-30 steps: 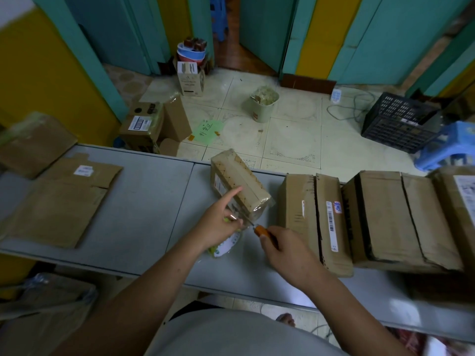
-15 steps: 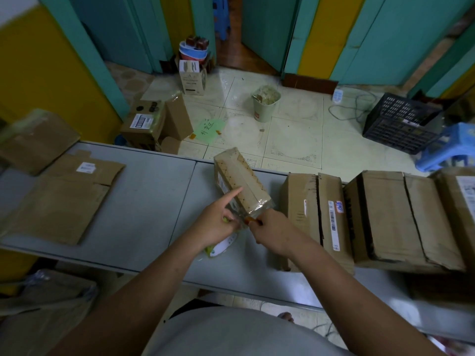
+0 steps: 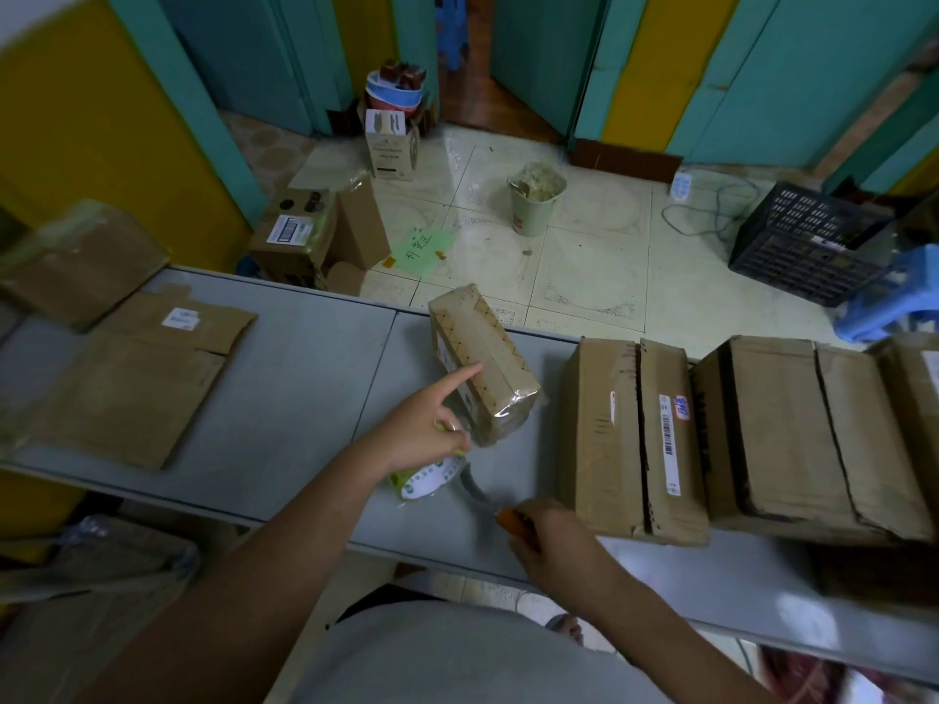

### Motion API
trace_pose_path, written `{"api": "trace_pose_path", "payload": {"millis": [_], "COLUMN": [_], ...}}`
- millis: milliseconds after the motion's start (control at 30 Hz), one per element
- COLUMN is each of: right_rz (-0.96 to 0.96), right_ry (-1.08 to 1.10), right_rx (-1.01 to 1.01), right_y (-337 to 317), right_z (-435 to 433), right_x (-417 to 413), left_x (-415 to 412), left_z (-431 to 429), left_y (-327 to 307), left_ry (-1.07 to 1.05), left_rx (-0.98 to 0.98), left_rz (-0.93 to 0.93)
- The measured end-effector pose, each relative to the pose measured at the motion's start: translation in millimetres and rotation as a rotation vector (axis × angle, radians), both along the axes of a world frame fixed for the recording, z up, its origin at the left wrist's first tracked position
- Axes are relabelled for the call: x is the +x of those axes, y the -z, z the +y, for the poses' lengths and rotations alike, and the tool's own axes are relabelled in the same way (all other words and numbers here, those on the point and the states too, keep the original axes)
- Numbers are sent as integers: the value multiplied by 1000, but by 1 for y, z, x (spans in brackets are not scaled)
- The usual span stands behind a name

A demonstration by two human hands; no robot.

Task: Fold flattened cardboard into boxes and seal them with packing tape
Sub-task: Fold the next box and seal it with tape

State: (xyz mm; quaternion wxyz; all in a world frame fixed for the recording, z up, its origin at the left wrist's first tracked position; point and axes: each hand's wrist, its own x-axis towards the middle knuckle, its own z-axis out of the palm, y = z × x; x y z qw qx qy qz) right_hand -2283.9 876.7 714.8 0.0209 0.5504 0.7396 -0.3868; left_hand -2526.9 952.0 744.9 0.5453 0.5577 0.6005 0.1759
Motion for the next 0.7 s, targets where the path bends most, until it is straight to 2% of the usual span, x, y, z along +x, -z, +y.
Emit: {"api": "trace_pose_path", "payload": {"millis": [167,333,400,467,567,633,700], "right_rz": [-108,-236,-156,38,282,311,260], "right_ry": [-184,-269,-245,-119,72,143,114], "right_rx": [76,132,142,180,363,469,529], "right_y": [52,62,46,20,-22,-46,-55], "right_z": [20,24,22,28,53,74,96], "right_x": [-28,-41,-35,-27,-12,-3,1], "left_x": [-2,-6,-7,-8,-9,-9,-10], "left_z": [1,1,0,0,0,0,1], "left_y": [-4,-5,-4,-1,6,10,14], "left_ry": [0,-10,9,20,31,36,39], "left_rx": [23,17,23,39,62,67,72], "left_rz": [-9,12,1,-7,1,9,10]}}
